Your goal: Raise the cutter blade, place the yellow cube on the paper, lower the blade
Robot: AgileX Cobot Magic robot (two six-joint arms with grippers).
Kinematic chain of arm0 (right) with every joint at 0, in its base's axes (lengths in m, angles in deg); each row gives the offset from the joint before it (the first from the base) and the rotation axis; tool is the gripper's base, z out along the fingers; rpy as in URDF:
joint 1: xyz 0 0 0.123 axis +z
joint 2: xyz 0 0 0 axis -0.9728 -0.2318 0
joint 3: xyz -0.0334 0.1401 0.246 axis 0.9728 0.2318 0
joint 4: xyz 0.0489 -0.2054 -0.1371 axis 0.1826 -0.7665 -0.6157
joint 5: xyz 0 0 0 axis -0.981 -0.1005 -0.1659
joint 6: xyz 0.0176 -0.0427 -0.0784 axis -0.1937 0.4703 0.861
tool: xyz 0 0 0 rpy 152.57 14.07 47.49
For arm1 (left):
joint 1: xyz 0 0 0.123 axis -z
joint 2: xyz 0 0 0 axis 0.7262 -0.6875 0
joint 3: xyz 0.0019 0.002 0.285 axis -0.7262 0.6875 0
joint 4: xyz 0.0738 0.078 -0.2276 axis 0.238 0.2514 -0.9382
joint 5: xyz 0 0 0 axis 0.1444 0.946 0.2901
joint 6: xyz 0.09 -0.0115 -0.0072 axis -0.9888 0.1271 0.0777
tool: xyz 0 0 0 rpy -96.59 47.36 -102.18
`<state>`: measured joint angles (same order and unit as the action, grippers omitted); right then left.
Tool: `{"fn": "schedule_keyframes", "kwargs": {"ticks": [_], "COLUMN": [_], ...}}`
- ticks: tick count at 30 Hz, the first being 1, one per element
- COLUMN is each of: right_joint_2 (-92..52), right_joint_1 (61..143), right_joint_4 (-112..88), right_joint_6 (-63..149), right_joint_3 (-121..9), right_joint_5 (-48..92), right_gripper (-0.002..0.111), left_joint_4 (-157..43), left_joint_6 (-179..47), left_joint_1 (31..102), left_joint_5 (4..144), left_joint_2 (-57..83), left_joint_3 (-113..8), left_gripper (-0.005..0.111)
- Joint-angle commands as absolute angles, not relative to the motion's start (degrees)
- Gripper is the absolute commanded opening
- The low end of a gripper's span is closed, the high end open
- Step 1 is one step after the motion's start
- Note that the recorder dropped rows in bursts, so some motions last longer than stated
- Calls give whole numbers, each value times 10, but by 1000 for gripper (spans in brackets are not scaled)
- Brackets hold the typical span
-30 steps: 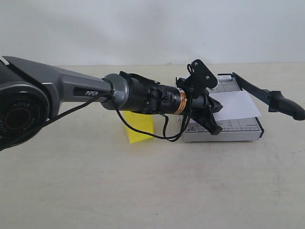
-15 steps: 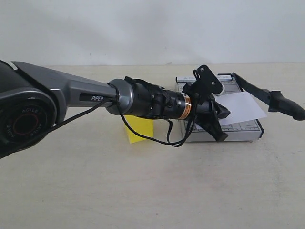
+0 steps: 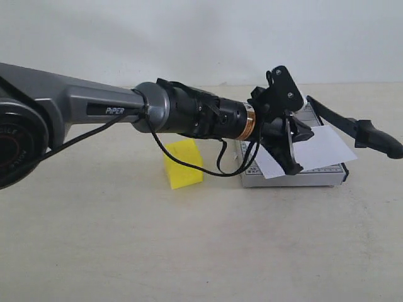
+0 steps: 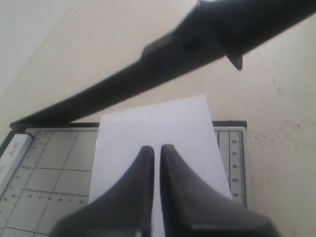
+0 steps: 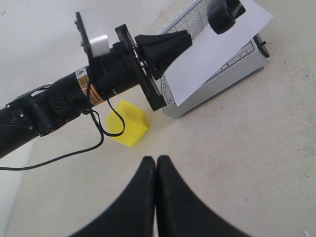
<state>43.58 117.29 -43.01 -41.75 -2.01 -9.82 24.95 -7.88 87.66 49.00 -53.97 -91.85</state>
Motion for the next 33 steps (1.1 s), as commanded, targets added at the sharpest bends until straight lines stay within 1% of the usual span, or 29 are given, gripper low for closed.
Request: {"fn": "schedule_keyframes", "kwargs": {"ticks": [1,4,6,17,23,33], "right_joint_2": [438,438,438,438,438,438], "right_joint_1": [1171,1171,1171,1171,1171,1171], "right_joint_4": [-434,-434,-434,-434,-436,-439], "right_joint_6": [-412,-412,-412,-412,-412,-412], "right_joint_3": [-19,-19,-19,-19,-19,-19], "right_joint_5": [-97,-97,-97,-97,-97,-97], "right_gripper": [0,0,0,0,0,0], "left_joint_4": [329,430,430,430,430,430], "left_joint_6": [-12,69,102,100,100,100], "left_joint_1": [871,871,870,855,852,850], "left_joint_5": [490,490,491,515,564,562], "left_joint_2": [-518,-515,-512,-505,-505,-506], "left_joint_3": [-919,-915,-904,-879,-873,-859], "left_gripper": [5,5,5,5,5,5]}}
